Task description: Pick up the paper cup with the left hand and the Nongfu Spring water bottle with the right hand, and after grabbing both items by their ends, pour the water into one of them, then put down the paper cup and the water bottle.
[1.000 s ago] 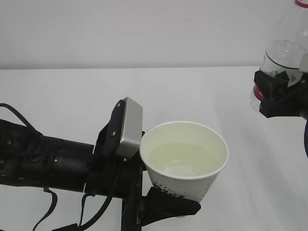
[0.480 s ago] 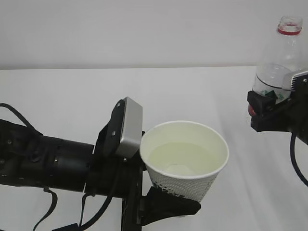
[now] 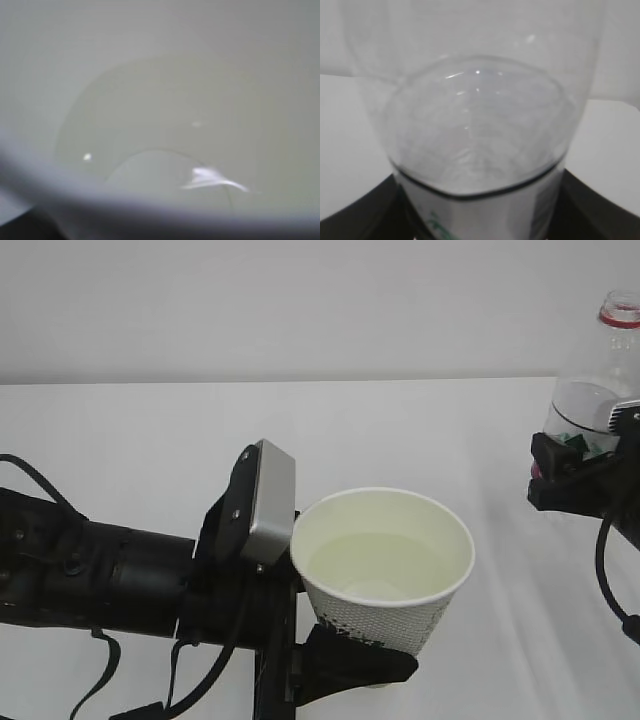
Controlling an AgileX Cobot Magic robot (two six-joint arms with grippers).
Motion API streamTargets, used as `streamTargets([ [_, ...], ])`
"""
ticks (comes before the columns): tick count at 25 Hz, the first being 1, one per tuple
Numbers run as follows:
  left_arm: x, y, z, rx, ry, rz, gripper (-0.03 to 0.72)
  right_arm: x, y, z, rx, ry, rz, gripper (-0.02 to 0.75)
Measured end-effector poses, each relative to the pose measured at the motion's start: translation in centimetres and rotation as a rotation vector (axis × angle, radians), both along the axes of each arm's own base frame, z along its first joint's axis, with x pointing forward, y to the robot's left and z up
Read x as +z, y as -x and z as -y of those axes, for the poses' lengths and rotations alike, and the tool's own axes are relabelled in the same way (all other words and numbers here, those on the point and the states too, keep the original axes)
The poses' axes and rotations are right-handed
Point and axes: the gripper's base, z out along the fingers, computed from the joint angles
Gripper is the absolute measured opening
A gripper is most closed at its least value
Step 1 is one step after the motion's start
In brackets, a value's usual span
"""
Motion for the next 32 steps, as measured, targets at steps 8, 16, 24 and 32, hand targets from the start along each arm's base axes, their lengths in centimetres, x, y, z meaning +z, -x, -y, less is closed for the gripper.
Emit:
streamTargets([
  [8,0.1,-0.1,0.0,0.013,0.006,-0.005,0.486,-0.1,-0.1,0.2,-0.024,0.008,0.010,0.500],
  [16,0.1,-0.5,0.0,0.061,0.015,-0.020,0.486,0.0,-0.1,0.2,-0.024,0.008,0.012,0.500],
  [24,0.2,-1.1,0.0,0.135,0.025,-0.029,0.486,0.0,-0.1,0.2,-0.026,0.009,0.012,0.500],
  [32,0.5,-2.0,-0.1,0.225,0.055,0.023,0.486,0.0,-0.1,0.2,-0.025,0.010,0.012,0.500],
])
